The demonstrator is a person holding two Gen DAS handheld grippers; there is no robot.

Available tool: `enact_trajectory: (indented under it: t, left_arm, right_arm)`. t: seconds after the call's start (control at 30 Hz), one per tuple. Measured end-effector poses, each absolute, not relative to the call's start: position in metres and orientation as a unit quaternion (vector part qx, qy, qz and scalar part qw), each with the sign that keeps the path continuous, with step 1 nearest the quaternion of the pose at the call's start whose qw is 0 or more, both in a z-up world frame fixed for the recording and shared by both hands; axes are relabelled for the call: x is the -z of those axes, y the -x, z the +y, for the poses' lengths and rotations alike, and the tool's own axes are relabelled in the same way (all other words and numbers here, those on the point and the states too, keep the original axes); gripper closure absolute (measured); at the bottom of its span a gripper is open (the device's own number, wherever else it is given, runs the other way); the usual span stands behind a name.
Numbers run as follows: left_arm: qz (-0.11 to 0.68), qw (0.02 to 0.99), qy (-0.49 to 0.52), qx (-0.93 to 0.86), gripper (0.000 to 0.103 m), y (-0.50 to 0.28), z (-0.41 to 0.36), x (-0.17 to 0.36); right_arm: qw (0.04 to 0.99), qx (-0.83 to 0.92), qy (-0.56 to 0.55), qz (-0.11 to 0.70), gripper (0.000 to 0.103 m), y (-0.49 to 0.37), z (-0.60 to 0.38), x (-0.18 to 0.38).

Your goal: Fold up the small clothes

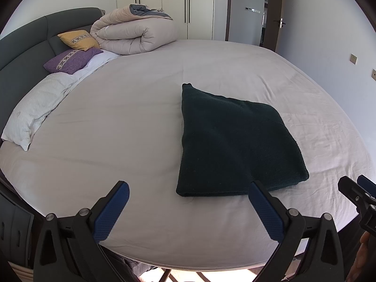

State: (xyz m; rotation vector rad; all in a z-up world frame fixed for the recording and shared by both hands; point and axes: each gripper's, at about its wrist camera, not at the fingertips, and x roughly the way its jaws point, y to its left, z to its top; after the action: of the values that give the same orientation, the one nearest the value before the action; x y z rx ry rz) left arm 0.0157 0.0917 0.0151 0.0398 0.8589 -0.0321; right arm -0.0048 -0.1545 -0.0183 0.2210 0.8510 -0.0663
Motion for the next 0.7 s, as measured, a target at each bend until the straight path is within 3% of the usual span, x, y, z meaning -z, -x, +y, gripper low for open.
enact_trajectory:
  t: [0.7]
  left_arm:
    - [0.422, 0.906, -0.016, 0.015, 0.0, -0.0185, 0.094, -0.0138]
  right_arm:
    - [0.903, 0.032, -0.109, 0.414, 0.0, 0.0034, -0.1543, 0.02]
